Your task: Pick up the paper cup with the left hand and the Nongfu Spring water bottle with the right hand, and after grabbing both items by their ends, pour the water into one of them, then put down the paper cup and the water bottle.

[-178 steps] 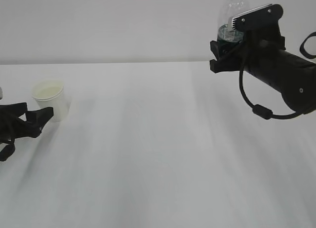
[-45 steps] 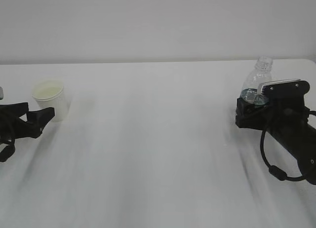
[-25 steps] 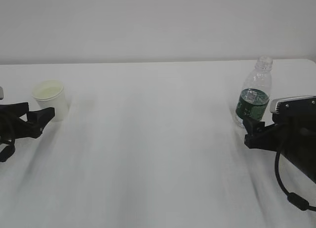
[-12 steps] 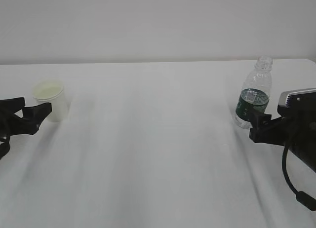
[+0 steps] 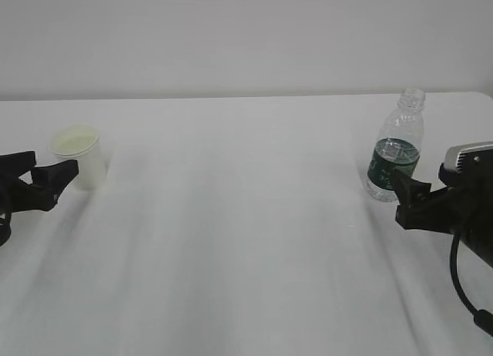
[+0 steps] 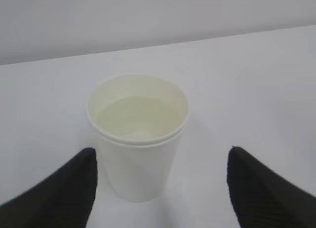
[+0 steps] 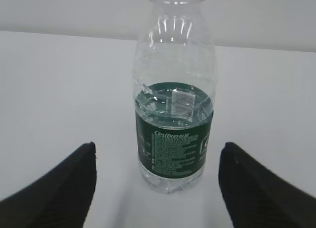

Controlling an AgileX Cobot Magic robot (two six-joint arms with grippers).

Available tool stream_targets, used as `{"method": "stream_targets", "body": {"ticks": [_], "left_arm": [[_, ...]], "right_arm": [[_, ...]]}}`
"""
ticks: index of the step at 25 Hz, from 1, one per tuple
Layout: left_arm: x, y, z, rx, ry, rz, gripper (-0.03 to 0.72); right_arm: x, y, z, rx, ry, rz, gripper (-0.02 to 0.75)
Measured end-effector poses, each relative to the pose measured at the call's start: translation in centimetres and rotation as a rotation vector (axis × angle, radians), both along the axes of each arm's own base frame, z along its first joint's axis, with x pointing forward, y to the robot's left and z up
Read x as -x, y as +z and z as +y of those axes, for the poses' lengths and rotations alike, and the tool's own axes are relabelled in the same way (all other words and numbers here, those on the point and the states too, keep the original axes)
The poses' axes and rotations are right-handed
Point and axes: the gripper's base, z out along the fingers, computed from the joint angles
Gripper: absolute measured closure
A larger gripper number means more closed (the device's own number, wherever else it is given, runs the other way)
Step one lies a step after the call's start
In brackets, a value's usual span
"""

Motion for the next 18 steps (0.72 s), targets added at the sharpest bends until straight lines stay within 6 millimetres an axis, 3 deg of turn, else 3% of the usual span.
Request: {"method": "stream_targets", "body": {"ticks": [7,18], "left_arm": [[0.6,1.6,0.0,-0.009,0.001,-0.037,0.101],[0.9,2.7,0.1,-0.030,0.009,-0.031,0.101]], "right_arm": [[0.4,0.0,0.0,0.003,0.013,0.007,0.162],[1.1,1.9,0.0,-0.007,0.018,-0.058,0.162]]}}
